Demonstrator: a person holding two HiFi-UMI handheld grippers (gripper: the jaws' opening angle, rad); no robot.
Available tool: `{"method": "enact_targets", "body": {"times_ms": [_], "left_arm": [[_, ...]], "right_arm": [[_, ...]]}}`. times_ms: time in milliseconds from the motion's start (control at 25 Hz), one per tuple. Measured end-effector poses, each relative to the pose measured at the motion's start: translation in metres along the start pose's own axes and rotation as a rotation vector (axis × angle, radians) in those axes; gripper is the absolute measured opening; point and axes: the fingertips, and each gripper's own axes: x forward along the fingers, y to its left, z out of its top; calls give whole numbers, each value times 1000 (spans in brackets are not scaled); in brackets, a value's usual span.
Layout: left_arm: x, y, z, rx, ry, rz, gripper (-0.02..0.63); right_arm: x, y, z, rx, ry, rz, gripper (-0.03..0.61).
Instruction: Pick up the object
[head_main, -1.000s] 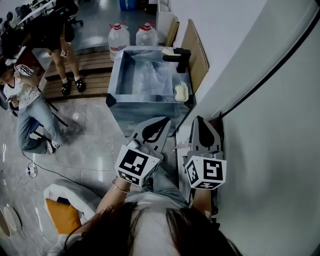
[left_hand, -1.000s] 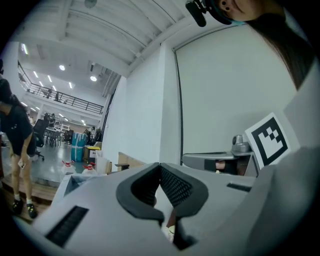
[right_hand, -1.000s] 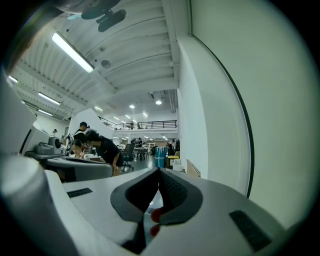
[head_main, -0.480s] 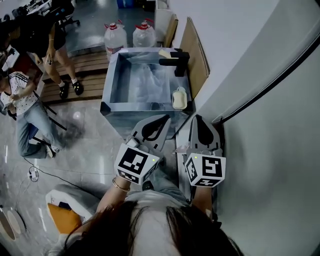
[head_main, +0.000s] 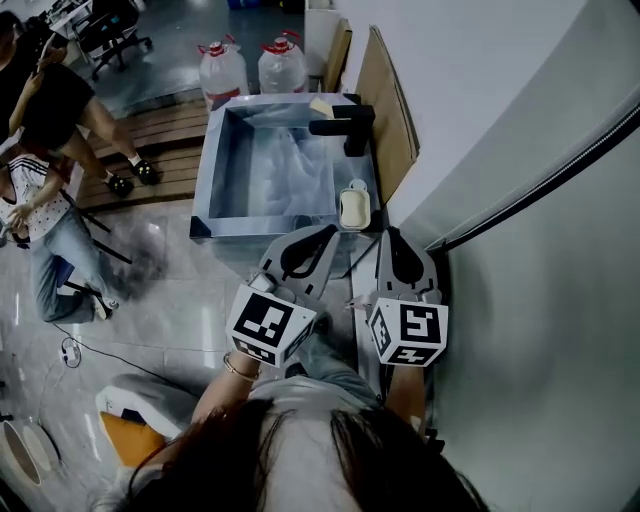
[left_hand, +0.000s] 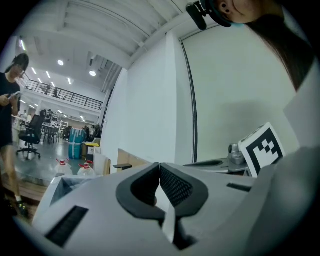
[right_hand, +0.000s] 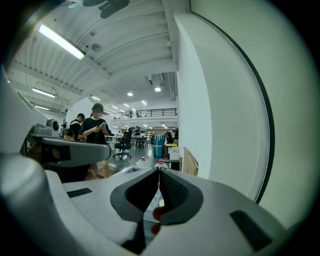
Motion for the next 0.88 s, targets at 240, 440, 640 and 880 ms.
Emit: {"method": "enact_targets", "body": {"times_ms": [240,440,640,880], "left_arm": [[20,15,-2,-11,11,6,9],[36,25,-5,-8,21,9,9],[50,33,-9,-8,31,10,9],[62,41,-12,-7,39,15,9]], "right_arm": [[28,-10,-13,-5,44,15,27],[53,-16,-24,-20,86,43,28],[76,-21,-40,-27,133,73,29],[99,-28,-62,-33,191,97,29]]}}
